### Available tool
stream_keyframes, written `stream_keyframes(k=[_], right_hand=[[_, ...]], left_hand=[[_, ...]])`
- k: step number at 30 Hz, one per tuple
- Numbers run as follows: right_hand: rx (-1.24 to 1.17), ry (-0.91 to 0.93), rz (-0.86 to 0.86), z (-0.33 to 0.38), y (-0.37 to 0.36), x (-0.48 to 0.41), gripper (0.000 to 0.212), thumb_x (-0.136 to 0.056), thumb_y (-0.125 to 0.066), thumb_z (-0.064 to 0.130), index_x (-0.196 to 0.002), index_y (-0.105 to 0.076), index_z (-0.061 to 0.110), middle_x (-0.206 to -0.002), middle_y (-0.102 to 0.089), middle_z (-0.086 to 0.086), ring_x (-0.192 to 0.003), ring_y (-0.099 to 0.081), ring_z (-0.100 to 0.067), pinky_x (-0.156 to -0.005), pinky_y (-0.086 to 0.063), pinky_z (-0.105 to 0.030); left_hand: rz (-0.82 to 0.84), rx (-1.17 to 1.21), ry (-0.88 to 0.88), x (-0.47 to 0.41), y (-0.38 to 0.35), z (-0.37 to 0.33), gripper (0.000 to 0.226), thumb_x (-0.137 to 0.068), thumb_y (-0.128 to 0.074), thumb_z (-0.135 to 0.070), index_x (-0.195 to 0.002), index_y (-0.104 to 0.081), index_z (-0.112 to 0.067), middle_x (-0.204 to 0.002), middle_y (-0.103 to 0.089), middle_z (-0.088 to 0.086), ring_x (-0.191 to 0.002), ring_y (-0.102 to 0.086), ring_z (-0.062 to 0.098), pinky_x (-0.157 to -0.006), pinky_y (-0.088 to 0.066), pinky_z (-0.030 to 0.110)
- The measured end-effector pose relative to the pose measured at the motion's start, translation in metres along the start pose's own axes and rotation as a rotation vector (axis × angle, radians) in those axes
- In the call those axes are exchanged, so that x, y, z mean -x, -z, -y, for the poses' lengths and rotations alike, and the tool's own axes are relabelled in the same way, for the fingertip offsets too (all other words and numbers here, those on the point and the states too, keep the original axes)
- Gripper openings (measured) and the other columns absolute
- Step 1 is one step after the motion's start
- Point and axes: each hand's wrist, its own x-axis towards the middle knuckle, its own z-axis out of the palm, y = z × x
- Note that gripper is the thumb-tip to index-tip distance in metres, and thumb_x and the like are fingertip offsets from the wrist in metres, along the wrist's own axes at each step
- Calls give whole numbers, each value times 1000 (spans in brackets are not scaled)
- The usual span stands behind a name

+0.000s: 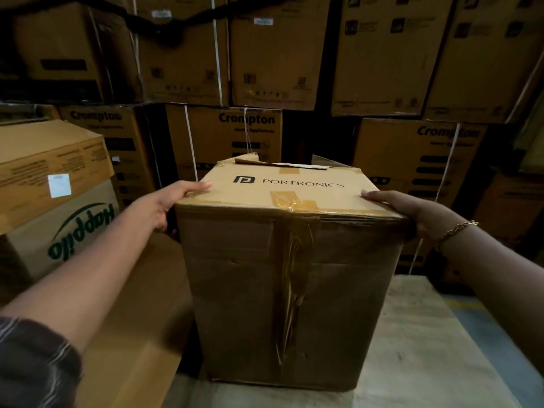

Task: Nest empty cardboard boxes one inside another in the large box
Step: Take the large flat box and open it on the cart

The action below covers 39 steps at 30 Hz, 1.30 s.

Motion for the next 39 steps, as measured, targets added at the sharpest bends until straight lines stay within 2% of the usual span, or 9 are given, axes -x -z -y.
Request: stream_keyframes(k=[7,11,19,22,25,30,33,36,39], right_hand=[[-54,130,-136,-14,8,-8,66,-80,-71,57,-118,-62,3,-100,-72,-14,-82,-70,-27,-70,-59,-37],[-87,340,-204,-39,-8,1,56,-90,-67,44,-142,-46,33,-106,-62,4,-94,-62,-19,-69,-51,-33],[-295,320,-92,-188,-70,-6,61,-86,-73,13,-128,-50,51,-123,-59,15,-109,-59,-14,-74,-52,-31],[-371,179,-78,-243,-81,-6,46,-94,-61,11,-123,-59,47,-128,-64,10,-115,-59,-20,-84,-52,-40],[-473,6,-71,-283,-90,-6,37,-100,-47,11,-113,-70,36,-121,-72,0,-115,-61,-24,-93,-49,-48],[-630,-198,-118,-315,-109,-2,29,-103,-39,21,-109,-66,9,-137,-58,-21,-112,-58,-31,-107,-39,-57],[-665,-229,-155,-316,-109,2,35,-102,-35,23,-120,-60,6,-138,-54,-27,-109,-56,-34,-102,-42,-56],[-601,-198,-168,-306,-100,2,48,-100,-33,30,-125,-61,0,-114,-65,-26,-99,-58,-31,-96,-44,-53],[-417,-105,-163,-275,-92,8,43,-97,-48,44,-123,-62,12,-119,-62,-12,-99,-57,-27,-82,-49,-44]], left_hand=[[73,-22,-130,-4,-11,9,87,-50,-89,-55,-116,-65,-3,-100,-75,15,-93,-69,30,-84,-54,39],[85,-20,-272,-6,-15,40,108,-26,-92,-63,-121,-65,-16,-112,-73,8,-107,-66,28,-98,-49,42],[44,124,-54,-11,-36,197,82,-64,-78,-27,-140,-50,-19,-133,-64,9,-118,-59,26,-106,-44,48],[-35,288,62,-5,-39,251,46,-92,-48,-33,-134,-58,-16,-133,-64,14,-116,-58,31,-97,-45,49],[-28,316,154,1,-44,288,62,-94,-38,-62,-147,-45,-30,-147,-53,0,-136,-45,31,-110,-33,55],[-122,342,224,20,-69,301,61,-103,-19,-55,-146,-45,-20,-146,-51,6,-138,-42,32,-109,-32,53],[-86,415,199,33,-75,284,63,-103,-27,-53,-125,-65,-8,-126,-67,13,-115,-60,30,-95,-45,43],[-44,374,171,38,-70,257,59,-94,-43,-61,-106,-71,-10,-99,-76,14,-97,-68,32,-85,-48,42],[4,104,110,30,-61,245,89,-65,-60,-85,-135,-54,-30,-140,-58,6,-127,-54,25,-112,-36,46]])
